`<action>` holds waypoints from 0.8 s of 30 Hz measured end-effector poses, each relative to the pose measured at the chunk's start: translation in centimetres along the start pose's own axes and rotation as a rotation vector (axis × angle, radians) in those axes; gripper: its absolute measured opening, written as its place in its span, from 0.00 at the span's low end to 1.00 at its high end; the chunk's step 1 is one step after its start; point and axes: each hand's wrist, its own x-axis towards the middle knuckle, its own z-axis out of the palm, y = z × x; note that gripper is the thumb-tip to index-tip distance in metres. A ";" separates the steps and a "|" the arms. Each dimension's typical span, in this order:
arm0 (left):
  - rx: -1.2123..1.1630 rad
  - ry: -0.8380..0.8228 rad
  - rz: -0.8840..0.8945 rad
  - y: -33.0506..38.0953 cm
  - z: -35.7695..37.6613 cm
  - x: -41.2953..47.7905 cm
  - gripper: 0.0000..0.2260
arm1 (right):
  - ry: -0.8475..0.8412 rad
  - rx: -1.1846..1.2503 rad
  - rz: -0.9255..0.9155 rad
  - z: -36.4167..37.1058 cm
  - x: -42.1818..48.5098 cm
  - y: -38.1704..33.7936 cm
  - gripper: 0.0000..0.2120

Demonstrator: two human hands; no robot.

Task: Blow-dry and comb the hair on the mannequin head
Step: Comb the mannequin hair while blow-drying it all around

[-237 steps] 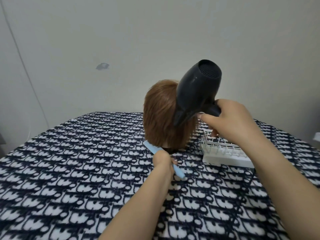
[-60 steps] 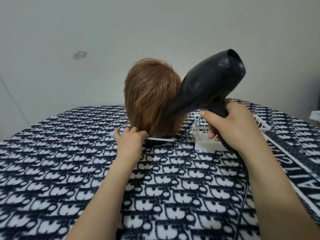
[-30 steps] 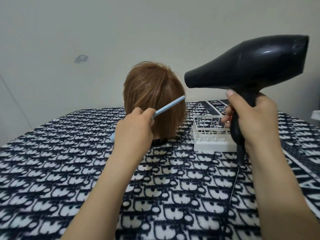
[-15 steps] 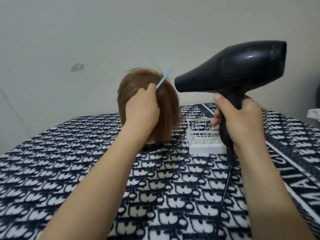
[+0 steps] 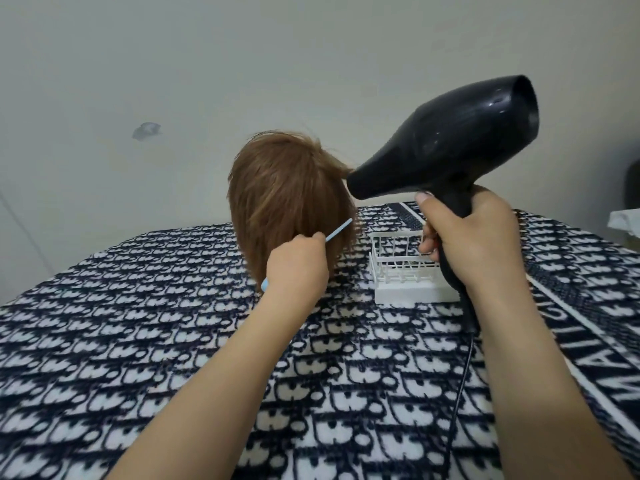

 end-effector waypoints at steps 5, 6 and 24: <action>0.001 0.008 -0.010 0.0 1.6 -0.6 0.10 | -0.043 -0.143 -0.023 0.2 0.2 0.5 0.10; 0.005 -0.001 -0.005 0.0 1.8 -0.6 0.10 | -0.073 -0.131 -0.007 0.2 0.2 0.5 0.10; -0.004 -0.170 0.086 -0.9 6.8 -3.8 0.21 | -0.130 -0.322 -0.013 0.2 0.1 0.5 0.10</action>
